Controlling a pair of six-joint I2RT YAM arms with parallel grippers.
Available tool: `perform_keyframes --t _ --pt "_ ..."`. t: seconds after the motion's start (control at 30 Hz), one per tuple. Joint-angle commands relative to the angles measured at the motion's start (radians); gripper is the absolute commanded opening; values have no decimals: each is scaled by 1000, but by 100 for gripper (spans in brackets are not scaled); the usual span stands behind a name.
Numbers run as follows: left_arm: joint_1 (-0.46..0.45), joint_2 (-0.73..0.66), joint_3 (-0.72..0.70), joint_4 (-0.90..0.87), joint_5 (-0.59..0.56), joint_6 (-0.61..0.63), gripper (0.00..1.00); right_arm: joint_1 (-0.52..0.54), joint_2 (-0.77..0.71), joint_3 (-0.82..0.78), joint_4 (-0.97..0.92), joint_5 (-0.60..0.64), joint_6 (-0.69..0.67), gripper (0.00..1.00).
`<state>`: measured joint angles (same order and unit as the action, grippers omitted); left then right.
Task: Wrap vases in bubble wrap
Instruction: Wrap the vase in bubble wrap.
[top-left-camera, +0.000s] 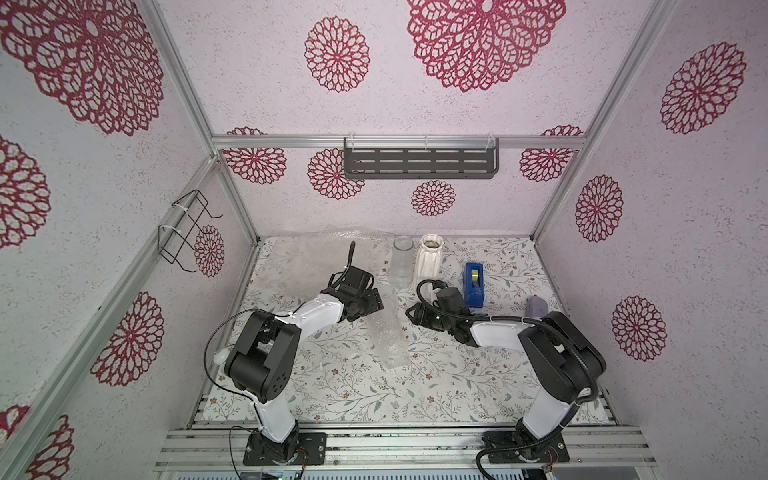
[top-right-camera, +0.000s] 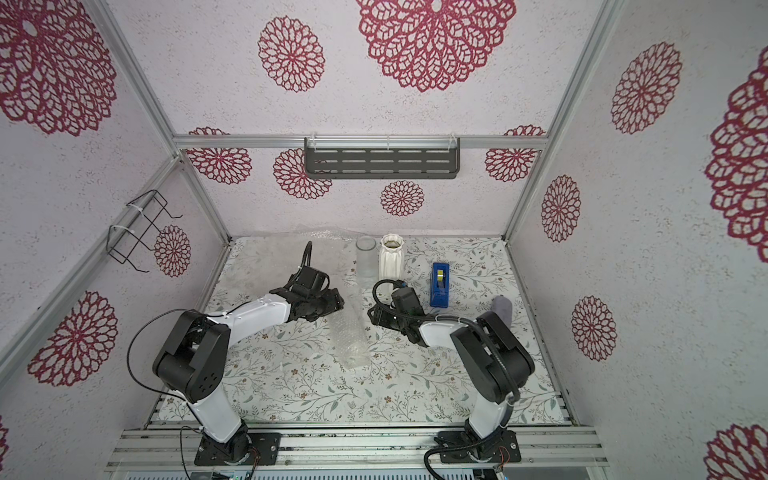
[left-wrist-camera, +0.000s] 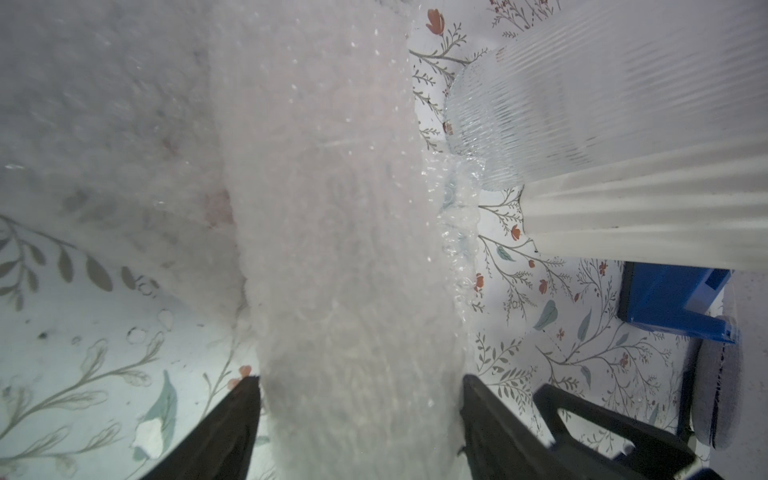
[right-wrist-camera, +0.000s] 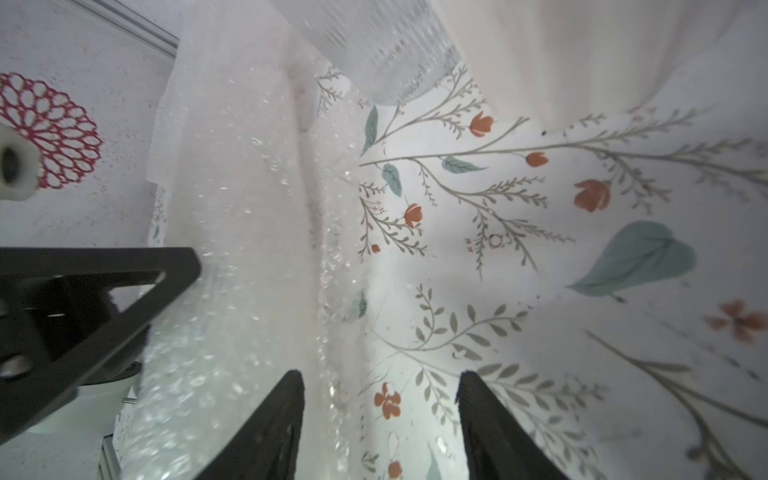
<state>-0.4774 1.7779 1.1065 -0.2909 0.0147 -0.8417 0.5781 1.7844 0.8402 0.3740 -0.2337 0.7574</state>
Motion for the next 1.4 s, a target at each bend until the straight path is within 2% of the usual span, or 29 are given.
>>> perform_keyframes --t 0.0,0.37,0.57,0.83,1.13,1.37 --pt "-7 28 -7 -87 -31 10 77 -9 66 73 80 -56 23 58" --pt "-7 20 -10 -89 -46 12 77 -10 291 208 183 -119 87 43" --pt "-6 17 -15 -83 -49 10 77 -3 286 211 210 -114 79 22" --pt "-6 1 -23 -76 -37 10 77 30 222 182 238 -80 26 1" --pt "-1 -41 -62 -45 -25 9 77 73 161 177 234 -14 -41 0" --pt "14 -86 -120 45 8 -2 78 100 149 193 206 11 -81 0"
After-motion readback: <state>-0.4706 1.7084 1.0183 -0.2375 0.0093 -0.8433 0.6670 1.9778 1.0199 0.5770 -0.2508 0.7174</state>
